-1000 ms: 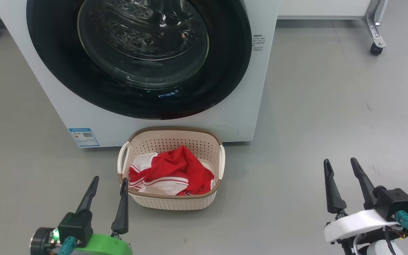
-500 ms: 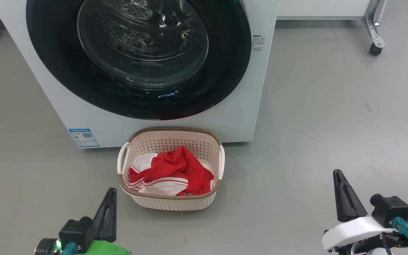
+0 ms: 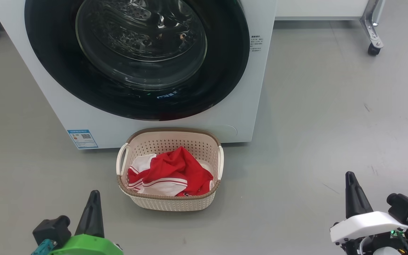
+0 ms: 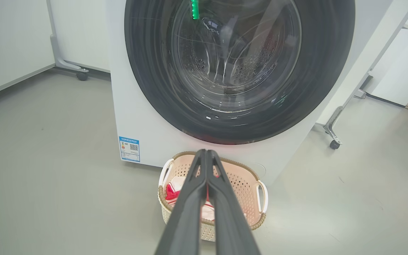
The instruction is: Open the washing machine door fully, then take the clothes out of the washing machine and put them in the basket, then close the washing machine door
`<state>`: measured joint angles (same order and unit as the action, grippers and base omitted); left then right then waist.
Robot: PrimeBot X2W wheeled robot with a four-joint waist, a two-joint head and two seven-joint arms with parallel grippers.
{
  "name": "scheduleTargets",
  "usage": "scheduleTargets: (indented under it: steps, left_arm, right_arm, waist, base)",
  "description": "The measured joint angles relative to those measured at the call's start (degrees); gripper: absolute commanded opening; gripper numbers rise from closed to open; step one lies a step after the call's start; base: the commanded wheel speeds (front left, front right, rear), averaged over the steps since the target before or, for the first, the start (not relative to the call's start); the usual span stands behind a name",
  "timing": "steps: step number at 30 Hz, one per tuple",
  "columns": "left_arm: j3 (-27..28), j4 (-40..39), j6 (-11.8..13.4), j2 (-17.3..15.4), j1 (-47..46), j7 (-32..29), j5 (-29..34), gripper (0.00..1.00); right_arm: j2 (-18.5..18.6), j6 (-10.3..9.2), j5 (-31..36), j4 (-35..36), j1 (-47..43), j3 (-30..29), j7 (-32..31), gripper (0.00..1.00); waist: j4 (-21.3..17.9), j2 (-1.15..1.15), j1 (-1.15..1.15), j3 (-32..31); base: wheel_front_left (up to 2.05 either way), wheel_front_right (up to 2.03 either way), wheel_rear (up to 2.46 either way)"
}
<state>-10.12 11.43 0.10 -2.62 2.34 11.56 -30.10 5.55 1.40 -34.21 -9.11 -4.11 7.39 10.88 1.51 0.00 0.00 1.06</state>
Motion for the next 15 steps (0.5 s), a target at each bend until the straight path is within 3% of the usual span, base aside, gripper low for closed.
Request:
scheduleTargets:
  steps: [15]
  left_arm:
    - [2.54,0.48,-1.0,0.05,-0.2,-3.46,-11.16,0.0]
  right_arm:
    - [-0.36,1.04,-10.49,-0.92,0.74,-2.49,-3.04,0.0]
  waist:
    - [-0.28,0.0,0.0,-0.15]
  base:
    - [0.0,0.0,0.0]
